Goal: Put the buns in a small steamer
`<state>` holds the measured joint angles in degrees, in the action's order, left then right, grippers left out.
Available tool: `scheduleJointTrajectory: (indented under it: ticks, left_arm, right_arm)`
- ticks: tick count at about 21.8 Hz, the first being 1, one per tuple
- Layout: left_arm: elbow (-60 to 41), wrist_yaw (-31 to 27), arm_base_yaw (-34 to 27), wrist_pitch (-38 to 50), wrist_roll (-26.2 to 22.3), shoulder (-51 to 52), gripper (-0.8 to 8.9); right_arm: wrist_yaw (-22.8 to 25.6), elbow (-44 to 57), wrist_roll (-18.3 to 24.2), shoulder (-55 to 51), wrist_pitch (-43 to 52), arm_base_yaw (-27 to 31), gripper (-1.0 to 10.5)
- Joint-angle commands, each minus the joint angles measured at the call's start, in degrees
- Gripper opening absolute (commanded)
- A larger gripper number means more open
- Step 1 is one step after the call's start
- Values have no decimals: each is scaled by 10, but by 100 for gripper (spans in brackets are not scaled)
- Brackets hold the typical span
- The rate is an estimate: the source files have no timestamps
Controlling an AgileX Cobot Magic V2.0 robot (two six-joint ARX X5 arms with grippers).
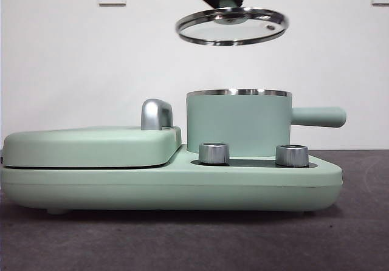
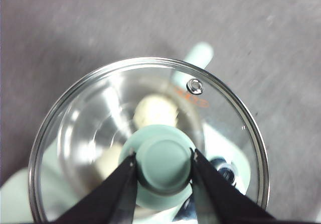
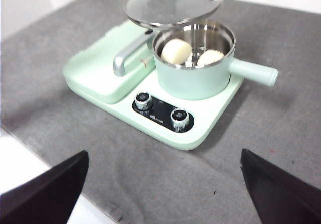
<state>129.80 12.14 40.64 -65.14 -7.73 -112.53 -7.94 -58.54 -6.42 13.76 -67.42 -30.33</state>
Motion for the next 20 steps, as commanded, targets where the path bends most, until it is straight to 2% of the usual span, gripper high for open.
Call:
scheduleJointTrajectory:
  ticks: [1,20]
  left_arm:
    - [16,3,11,21,-6,-12,19]
    - [16,3,-6,48,-5,-83,19]
  right_arm:
    - [0,2,-10,-17,5,-2,483]
    - [5,2,-26,-21,14,-2,483]
